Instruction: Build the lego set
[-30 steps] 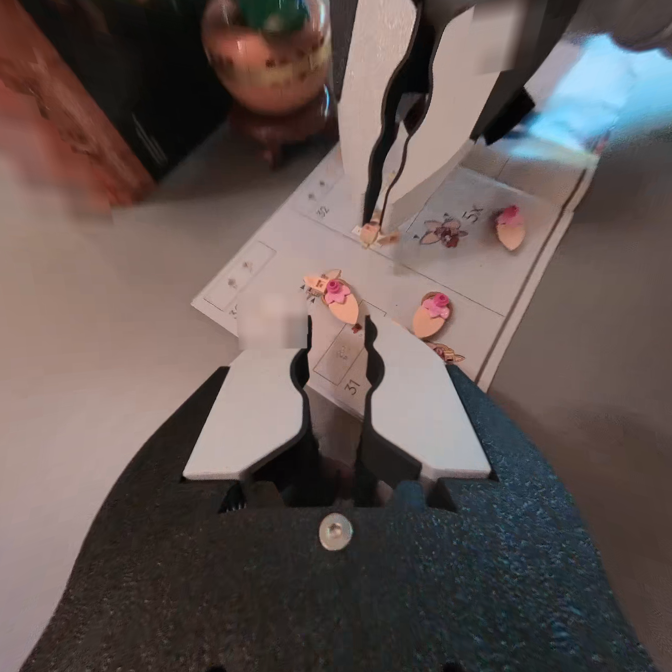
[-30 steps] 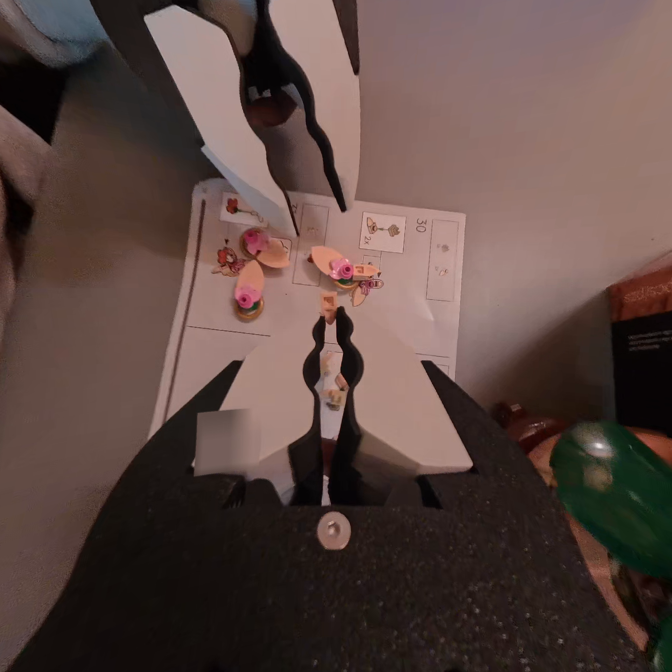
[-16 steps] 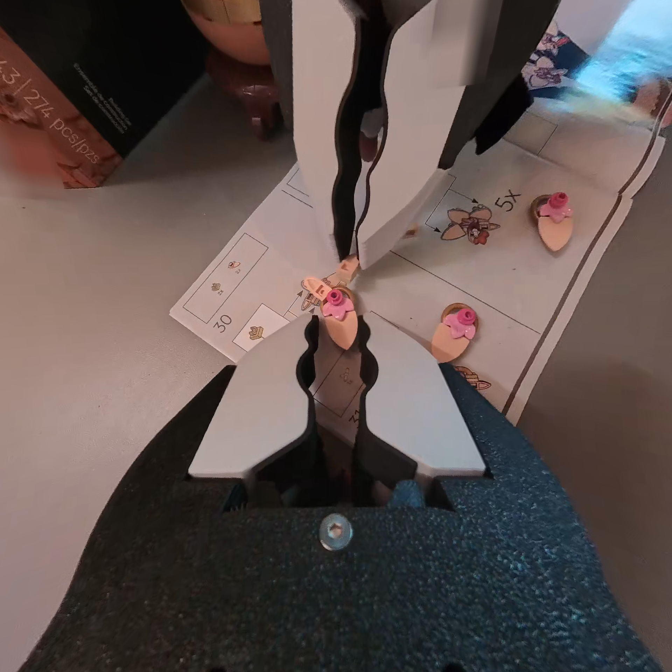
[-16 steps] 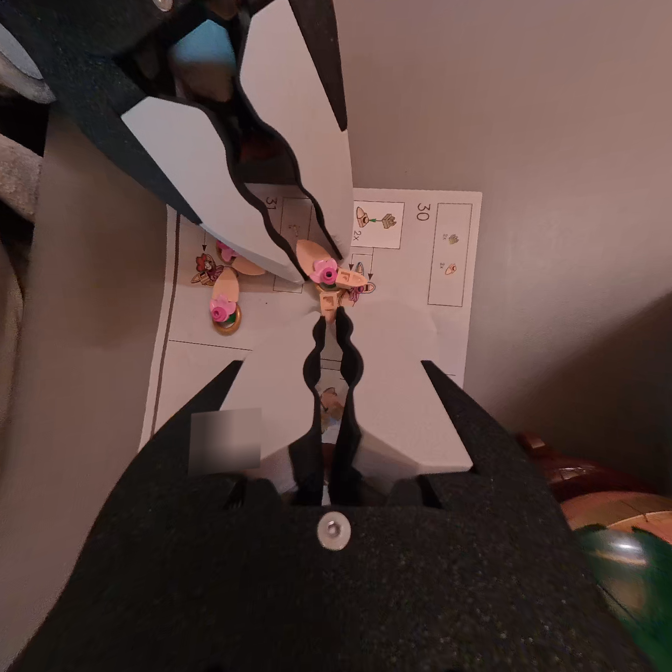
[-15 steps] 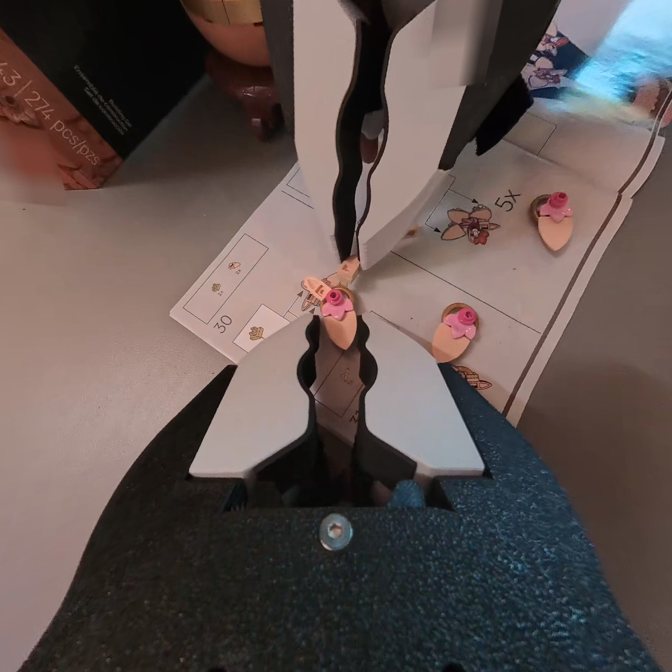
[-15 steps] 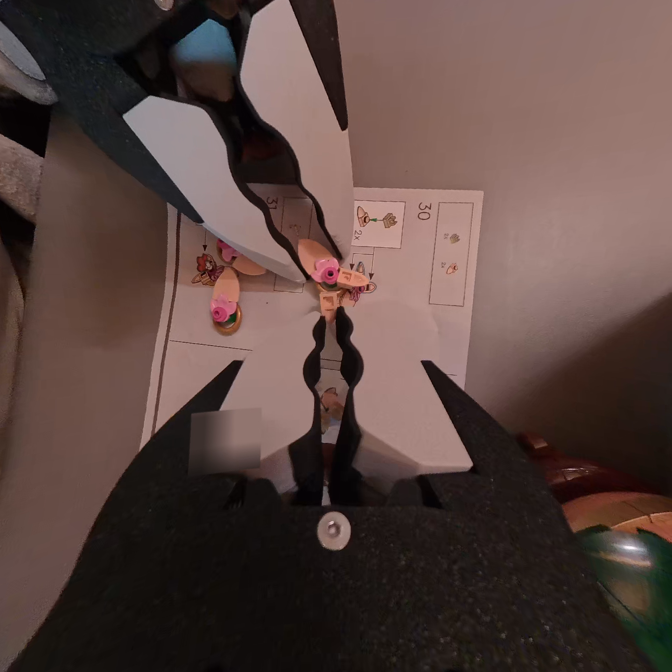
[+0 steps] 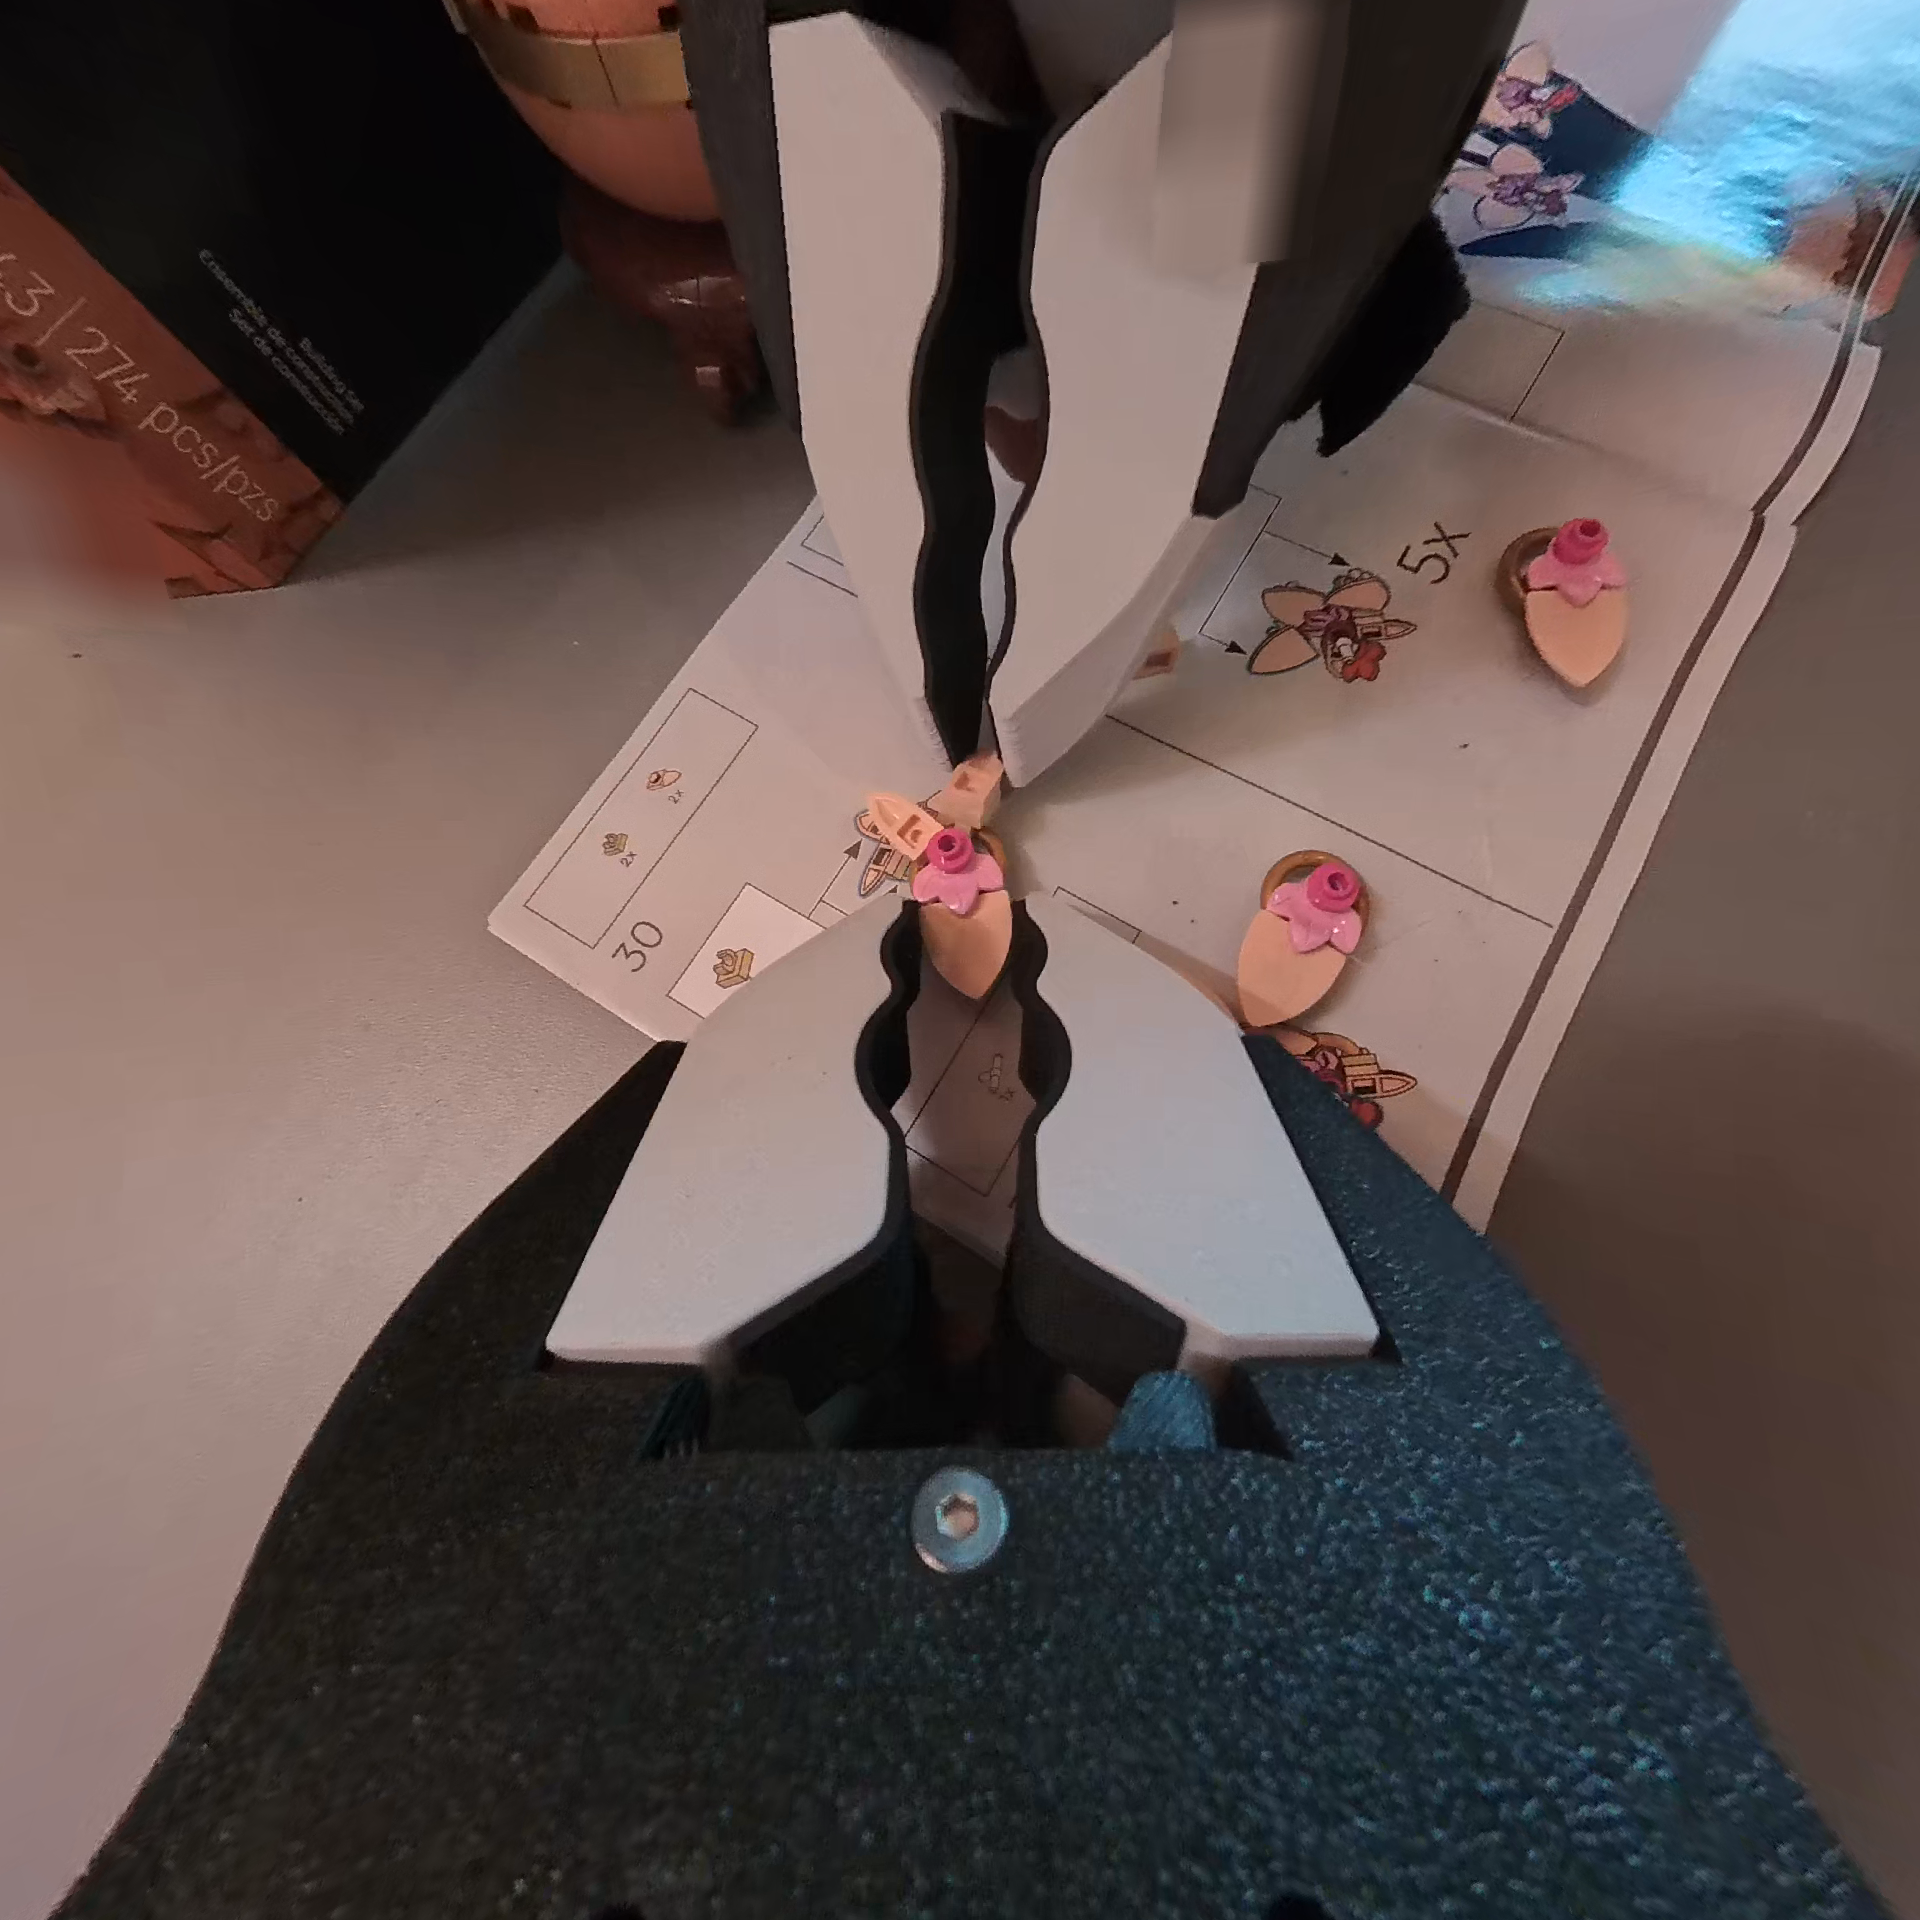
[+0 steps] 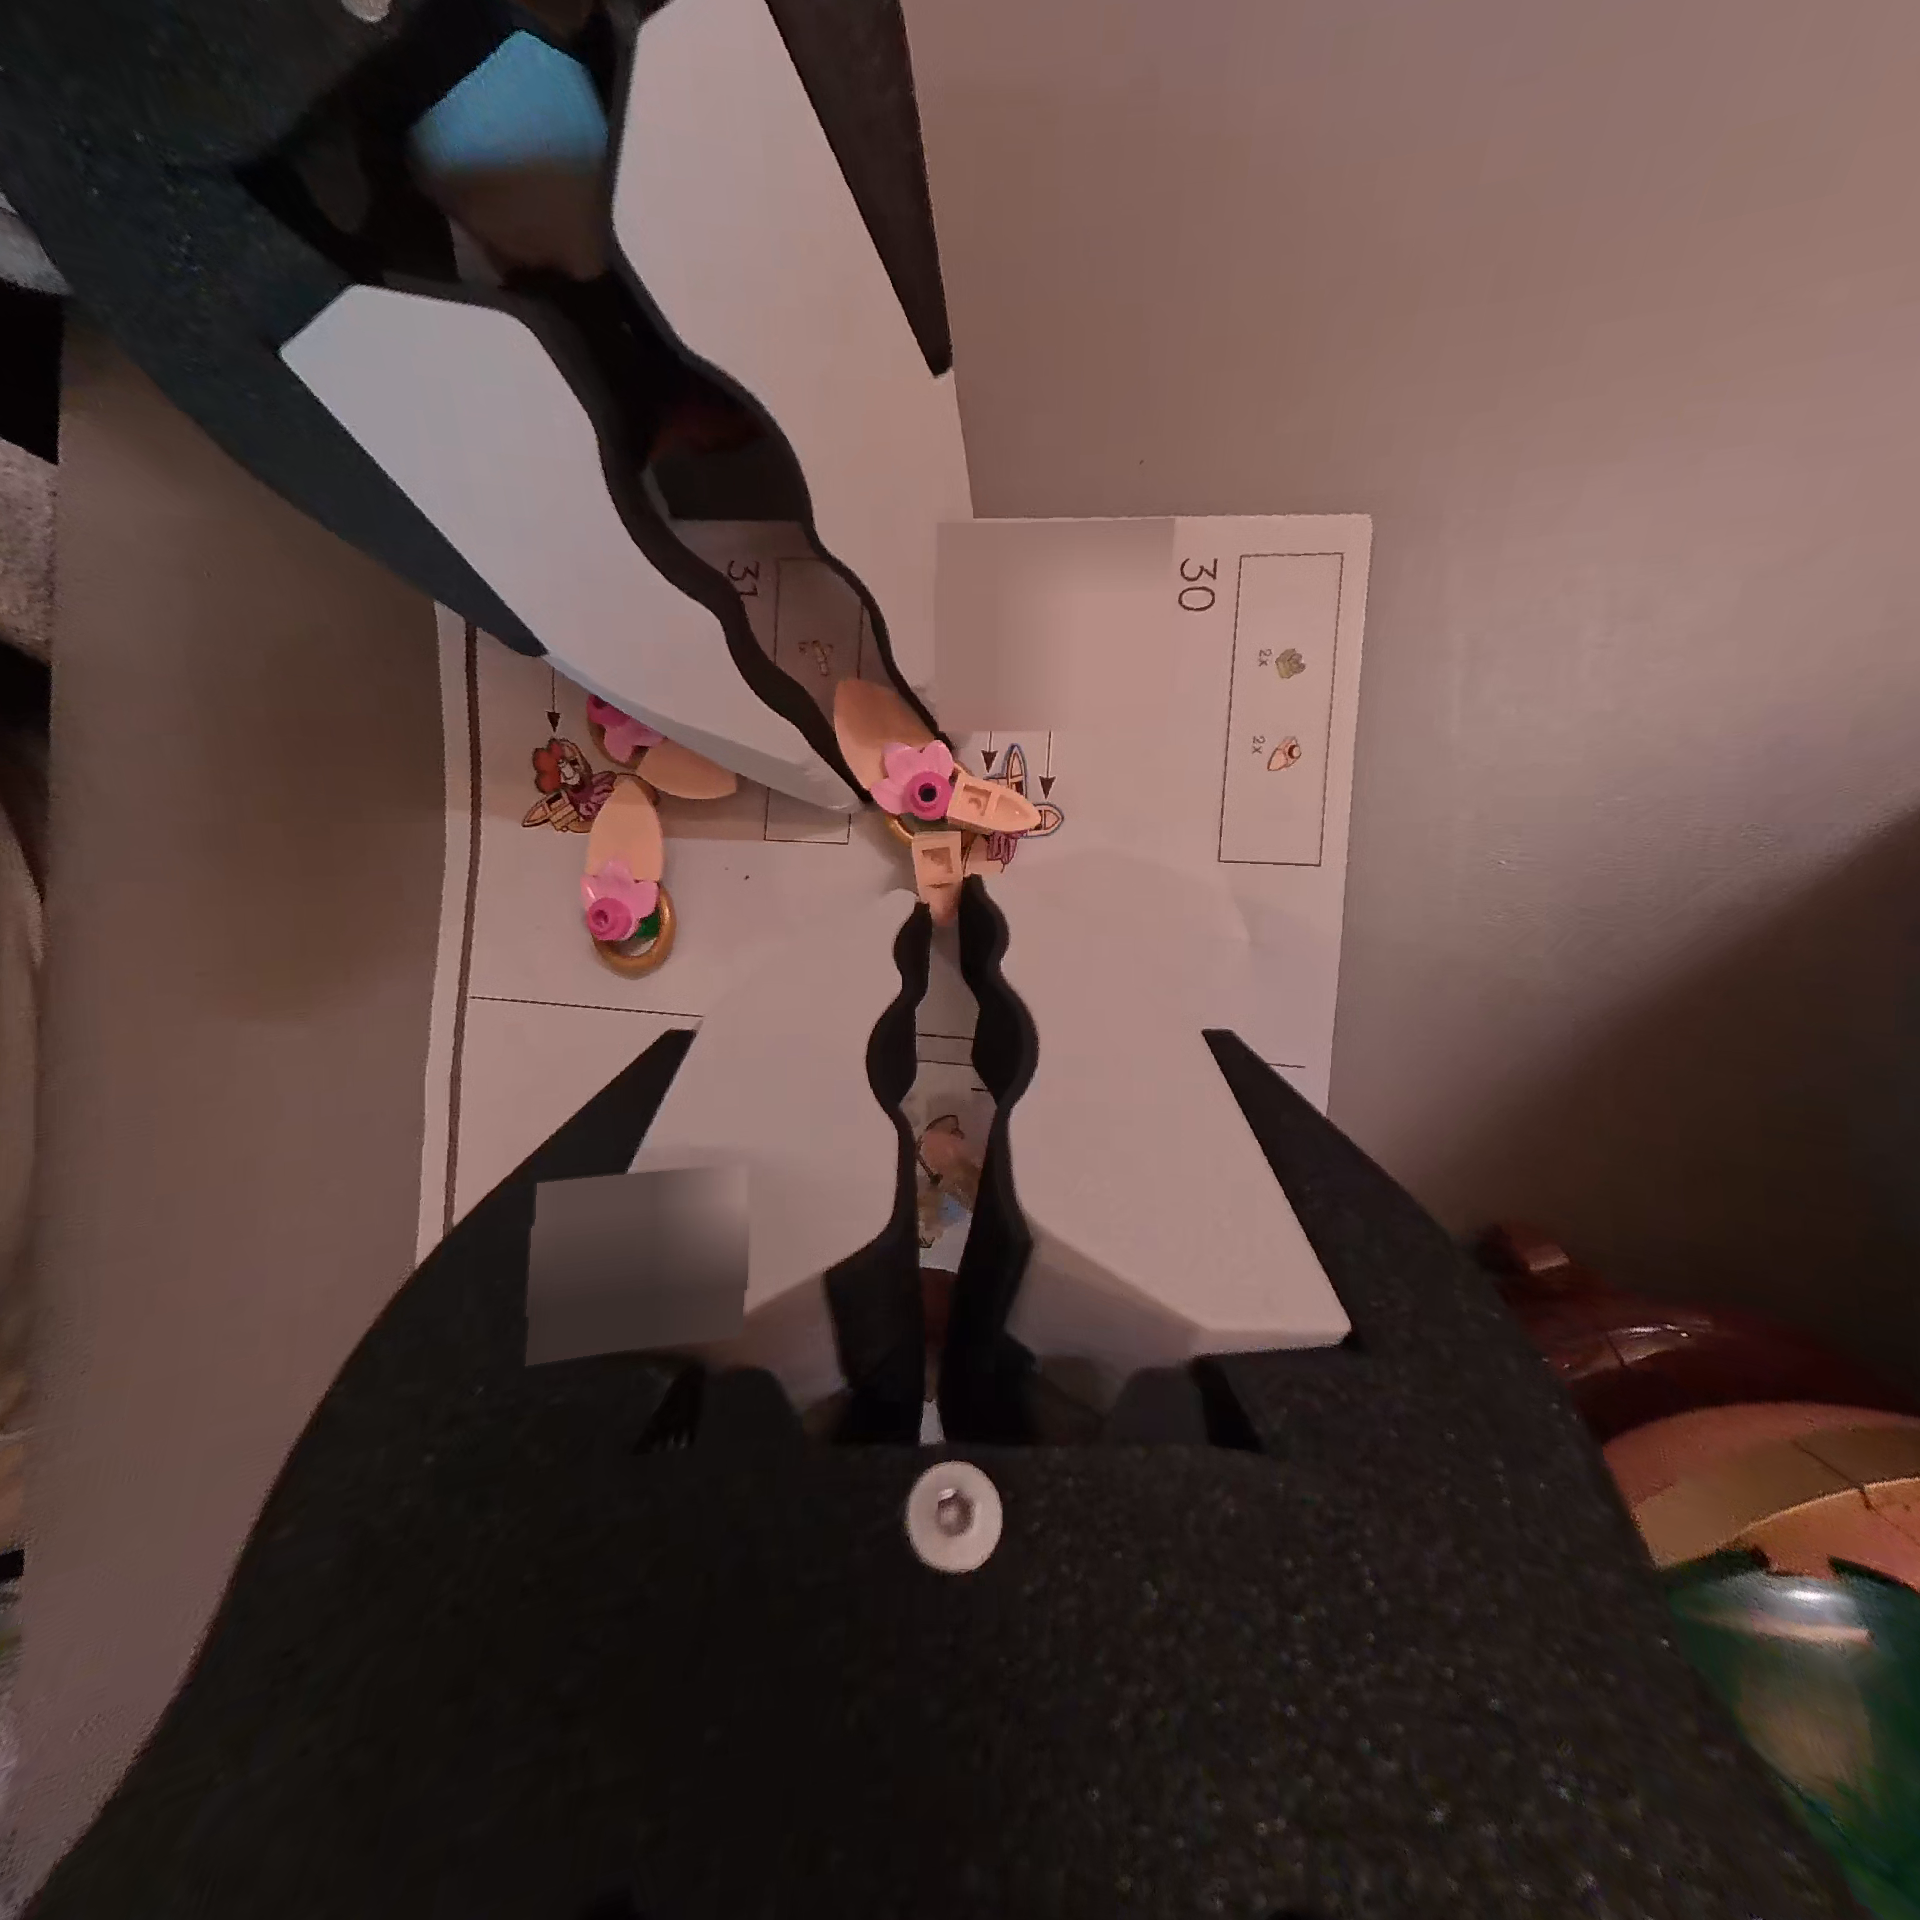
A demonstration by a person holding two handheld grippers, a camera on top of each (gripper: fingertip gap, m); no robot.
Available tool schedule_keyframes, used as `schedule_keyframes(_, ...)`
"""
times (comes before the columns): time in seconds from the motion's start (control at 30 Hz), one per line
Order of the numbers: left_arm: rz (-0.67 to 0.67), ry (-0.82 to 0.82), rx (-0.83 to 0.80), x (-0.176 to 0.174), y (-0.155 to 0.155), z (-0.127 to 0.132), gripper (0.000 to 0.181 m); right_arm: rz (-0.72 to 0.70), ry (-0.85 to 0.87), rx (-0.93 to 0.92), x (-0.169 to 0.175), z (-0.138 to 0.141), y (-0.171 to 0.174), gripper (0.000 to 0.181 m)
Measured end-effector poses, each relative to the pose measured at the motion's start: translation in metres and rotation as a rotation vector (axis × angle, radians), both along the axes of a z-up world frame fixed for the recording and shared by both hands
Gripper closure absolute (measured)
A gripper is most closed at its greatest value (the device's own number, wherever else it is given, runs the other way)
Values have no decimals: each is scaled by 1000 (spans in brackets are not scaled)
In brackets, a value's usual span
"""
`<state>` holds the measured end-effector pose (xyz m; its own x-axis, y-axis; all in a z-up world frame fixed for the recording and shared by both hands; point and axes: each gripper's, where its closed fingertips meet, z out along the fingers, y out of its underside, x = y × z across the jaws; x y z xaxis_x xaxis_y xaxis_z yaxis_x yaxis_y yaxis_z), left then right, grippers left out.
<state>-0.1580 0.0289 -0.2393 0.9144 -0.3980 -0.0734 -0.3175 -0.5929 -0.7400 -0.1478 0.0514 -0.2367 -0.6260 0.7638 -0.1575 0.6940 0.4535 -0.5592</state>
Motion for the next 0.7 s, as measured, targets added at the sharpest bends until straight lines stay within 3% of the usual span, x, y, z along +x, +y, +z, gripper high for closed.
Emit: schedule_keyframes(0.7, -52, 20, 22, 1, -1, 0, 165, 26, -148, 177, 2, -1, 0, 175)
